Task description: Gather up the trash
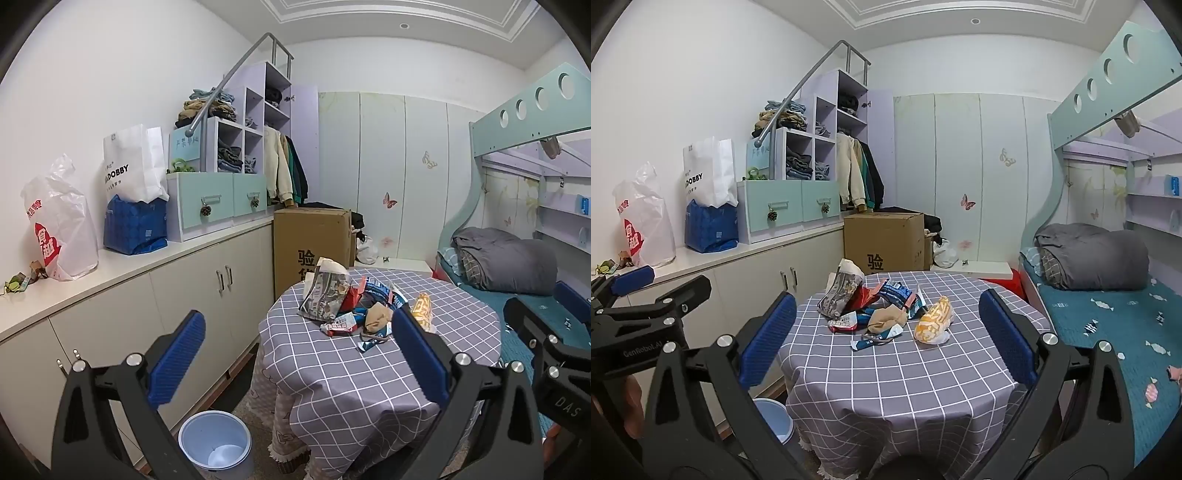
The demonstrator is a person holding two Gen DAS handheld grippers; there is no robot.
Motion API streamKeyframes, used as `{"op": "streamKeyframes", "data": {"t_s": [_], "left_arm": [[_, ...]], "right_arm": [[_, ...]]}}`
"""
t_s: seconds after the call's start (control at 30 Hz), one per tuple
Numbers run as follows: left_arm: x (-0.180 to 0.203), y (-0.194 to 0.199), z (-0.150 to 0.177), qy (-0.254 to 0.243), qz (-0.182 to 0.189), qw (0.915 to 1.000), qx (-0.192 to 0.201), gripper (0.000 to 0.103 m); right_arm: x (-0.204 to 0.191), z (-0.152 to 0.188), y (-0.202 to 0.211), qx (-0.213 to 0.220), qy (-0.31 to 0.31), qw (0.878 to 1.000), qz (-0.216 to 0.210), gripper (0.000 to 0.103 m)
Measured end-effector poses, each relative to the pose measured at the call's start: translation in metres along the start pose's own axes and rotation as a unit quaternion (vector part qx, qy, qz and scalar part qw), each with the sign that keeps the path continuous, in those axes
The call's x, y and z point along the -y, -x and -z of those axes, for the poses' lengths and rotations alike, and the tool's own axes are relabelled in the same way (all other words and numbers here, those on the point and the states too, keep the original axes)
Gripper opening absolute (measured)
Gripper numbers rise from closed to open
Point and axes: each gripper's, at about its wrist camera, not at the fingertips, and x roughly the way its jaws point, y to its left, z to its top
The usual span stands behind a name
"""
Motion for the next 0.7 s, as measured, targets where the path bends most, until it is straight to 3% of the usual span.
{"op": "streamKeyframes", "data": {"t_s": [0.7], "left_arm": [[0.0000,-0.0002,0.0013,0.000,0.000,1.0000,-0.002,0.099]], "right_arm": [[-0.0089,0.0038,-0.0090,-0.003,-0.001,1.000,-0.004,0.097]]}}
